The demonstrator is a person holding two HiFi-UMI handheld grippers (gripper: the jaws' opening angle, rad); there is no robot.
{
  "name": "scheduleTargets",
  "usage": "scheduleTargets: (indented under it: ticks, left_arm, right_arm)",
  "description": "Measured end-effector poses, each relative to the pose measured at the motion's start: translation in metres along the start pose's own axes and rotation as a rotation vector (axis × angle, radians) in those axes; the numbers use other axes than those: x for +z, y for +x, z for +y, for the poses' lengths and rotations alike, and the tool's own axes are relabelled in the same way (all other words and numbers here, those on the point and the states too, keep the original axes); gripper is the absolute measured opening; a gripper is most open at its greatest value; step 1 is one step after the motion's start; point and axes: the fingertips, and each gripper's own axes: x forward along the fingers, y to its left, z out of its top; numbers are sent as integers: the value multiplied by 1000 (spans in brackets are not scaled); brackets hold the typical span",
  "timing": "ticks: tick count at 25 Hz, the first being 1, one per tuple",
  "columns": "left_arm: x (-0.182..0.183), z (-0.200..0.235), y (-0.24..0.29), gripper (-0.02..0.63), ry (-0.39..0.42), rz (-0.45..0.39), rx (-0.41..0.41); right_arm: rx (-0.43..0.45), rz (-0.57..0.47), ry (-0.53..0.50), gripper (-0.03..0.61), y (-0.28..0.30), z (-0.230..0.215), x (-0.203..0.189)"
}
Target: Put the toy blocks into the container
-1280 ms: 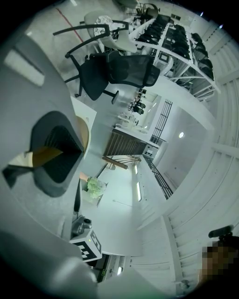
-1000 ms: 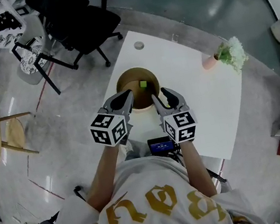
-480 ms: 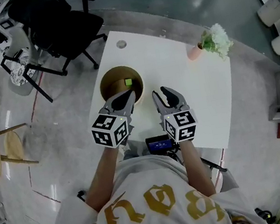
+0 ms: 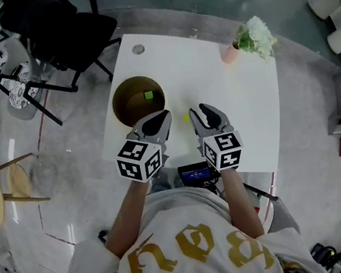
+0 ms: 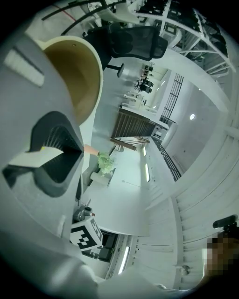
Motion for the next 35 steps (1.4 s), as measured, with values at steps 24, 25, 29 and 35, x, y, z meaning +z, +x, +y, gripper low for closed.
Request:
scheduleTargets:
  ticks: [24, 25, 29, 35]
  left_arm:
    - [-98, -9, 30, 0, -72, 226, 10]
    - [-103, -9, 30, 0, -74, 238, 11]
    - [-122, -5, 31, 0, -88, 282, 17]
    - [-142, 3, 32, 0, -118, 333, 17]
  right_arm:
    - [26, 140, 36, 161, 11, -29, -62]
    - [27, 146, 37, 163, 12, -30, -64]
    - [37, 169, 42, 166, 16, -30, -74]
    - [61, 211, 59, 178, 28, -26, -90]
